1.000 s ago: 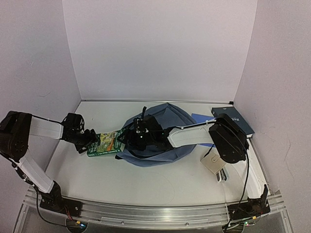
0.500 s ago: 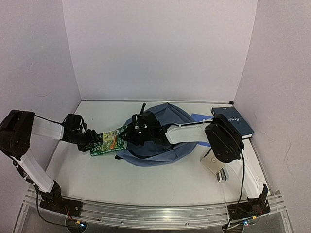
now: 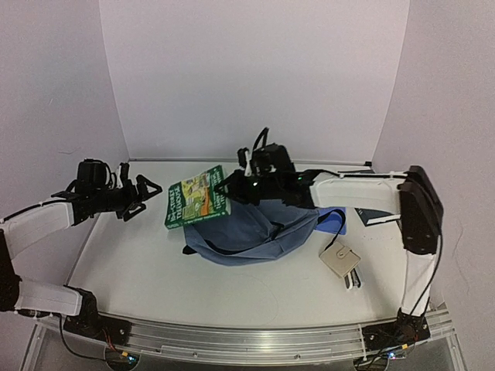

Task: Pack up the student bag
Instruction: Pick up the book from the center of the board.

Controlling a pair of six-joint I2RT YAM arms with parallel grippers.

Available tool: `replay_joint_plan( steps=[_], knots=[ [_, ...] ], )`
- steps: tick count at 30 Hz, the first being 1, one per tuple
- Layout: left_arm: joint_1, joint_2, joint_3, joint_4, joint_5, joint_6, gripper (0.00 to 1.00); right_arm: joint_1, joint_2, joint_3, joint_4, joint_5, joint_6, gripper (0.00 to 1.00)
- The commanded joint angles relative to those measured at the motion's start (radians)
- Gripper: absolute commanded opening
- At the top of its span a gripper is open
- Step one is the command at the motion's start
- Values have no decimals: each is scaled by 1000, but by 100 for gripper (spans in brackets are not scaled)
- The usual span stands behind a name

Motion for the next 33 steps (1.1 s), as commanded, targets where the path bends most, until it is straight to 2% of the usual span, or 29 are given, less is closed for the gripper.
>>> replay_joint_plan(
  steps=[1,9,15,18,23,29,33],
  knots=[
    [-29,-70,86,-32,156,36,100,-69,-285,-92,90,26,-60,0],
    [-232,-7,188,87,205,33,100,-77,-495,-212,101,-72,-27,0],
    [-244,22,147,370,318,-79,100,-77,-581,-267,119,-101,-12,0],
    [-244,18,141,456,340,-131,100,-76,-602,-289,125,-131,-15,0],
    [-244,46,158,519,388,-198,100,-77,-617,-308,189,-217,17,0],
    [-245,39,177,459,369,-182,100,-76,-650,-336,269,-256,63,0],
    [-262,46,192,467,437,-191,100,-76,-651,-357,353,-282,102,0]
  ],
)
